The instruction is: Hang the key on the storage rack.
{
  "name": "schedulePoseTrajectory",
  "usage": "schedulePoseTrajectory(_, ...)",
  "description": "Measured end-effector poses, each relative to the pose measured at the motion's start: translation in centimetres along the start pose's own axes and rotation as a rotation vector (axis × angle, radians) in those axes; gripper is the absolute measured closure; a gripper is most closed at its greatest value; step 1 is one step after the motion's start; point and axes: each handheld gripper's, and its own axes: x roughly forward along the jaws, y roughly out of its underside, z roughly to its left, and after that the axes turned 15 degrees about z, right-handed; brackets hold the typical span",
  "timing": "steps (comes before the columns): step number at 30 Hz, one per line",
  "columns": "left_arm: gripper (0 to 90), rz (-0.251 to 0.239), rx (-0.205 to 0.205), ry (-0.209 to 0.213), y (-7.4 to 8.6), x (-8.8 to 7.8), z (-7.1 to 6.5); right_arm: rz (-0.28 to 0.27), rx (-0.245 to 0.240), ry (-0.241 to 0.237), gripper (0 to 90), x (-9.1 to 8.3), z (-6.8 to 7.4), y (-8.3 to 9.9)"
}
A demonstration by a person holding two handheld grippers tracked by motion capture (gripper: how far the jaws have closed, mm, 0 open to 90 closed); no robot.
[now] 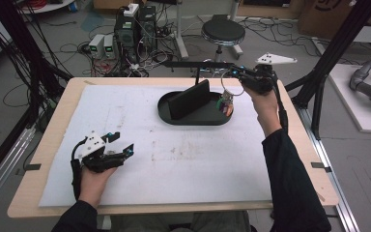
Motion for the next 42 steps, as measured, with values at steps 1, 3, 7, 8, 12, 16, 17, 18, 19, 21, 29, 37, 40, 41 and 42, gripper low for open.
schedulePoseTrajectory(1, 28.1, 0.002, 0.002, 0.0, 0.0, 0.0, 0.0, 0.004, 0.001, 0.009, 85.5, 0.2, -0.1, -0.1)
schedulePoseTrajectory(3, 28.2, 0.0, -0.002, 0.0, 0.1, 0.0, 0.0, 0.009, 0.008, 0.011, 85.5, 0.4, -0.2, -0.2)
schedulePoseTrajectory(7, 28.2, -0.002, 0.002, 0.002, 0.0, -0.1, 0.0, 0.012, 0.014, 0.029, 85.5, 0.9, -0.4, -0.6)
schedulePoseTrajectory(8, 28.2, -0.002, 0.002, 0.001, 0.0, -0.1, 0.0, 0.017, 0.013, 0.033, 85.5, 1.0, -0.4, -0.8)
schedulePoseTrajectory(12, 28.2, 0.001, 0.001, 0.002, 0.1, -0.1, 0.0, 0.006, 0.014, 0.046, 85.5, 1.5, -0.4, -1.0)
schedulePoseTrajectory(16, 28.2, 0.0, 0.0, 0.0, 0.2, -0.1, 0.1, 0.028, 0.032, 0.053, 85.5, 2.3, -0.9, -0.8)
schedulePoseTrajectory(17, 28.2, 0.0, 0.001, 0.0, 0.2, -0.2, 0.1, 0.027, 0.039, 0.055, 85.5, 2.4, -1.0, -0.7)
schedulePoseTrajectory(18, 28.2, 0.0, 0.0, -0.001, 0.2, -0.2, 0.1, 0.023, 0.046, 0.053, 85.5, 2.5, -1.2, -0.7)
schedulePoseTrajectory(19, 28.2, -0.001, -0.002, -0.001, 0.2, -0.2, 0.1, 0.02, 0.052, 0.055, 85.5, 2.7, -1.3, -0.7)
schedulePoseTrajectory(21, 28.2, 0.0, -0.005, -0.001, 0.3, -0.2, 0.2, 0.024, 0.06, 0.057, 85.5, 2.9, -1.7, -0.5)
schedulePoseTrajectory(29, 28.2, 0.004, -0.006, 0.0, 0.4, -0.1, 0.2, 0.029, 0.118, 0.063, 85.5, 3.8, -3.0, 0.1)
schedulePoseTrajectory(37, 28.2, 0.009, -0.004, 0.001, 0.5, 0.0, 0.2, 0.042, 0.129, 0.063, 85.5, 4.2, -3.4, 0.3)
schedulePoseTrajectory(40, 28.2, 0.01, -0.005, 0.001, 0.5, 0.0, 0.1, 0.054, 0.131, 0.061, 85.5, 4.5, -3.5, 0.5)
schedulePoseTrajectory(41, 28.2, 0.011, -0.005, 0.003, 0.5, 0.0, 0.1, 0.058, 0.133, 0.062, 85.5, 4.5, -3.6, 0.5)
schedulePoseTrajectory(42, 28.2, 0.011, -0.005, 0.003, 0.5, 0.0, 0.1, 0.061, 0.132, 0.06, 85.5, 4.6, -3.6, 0.5)
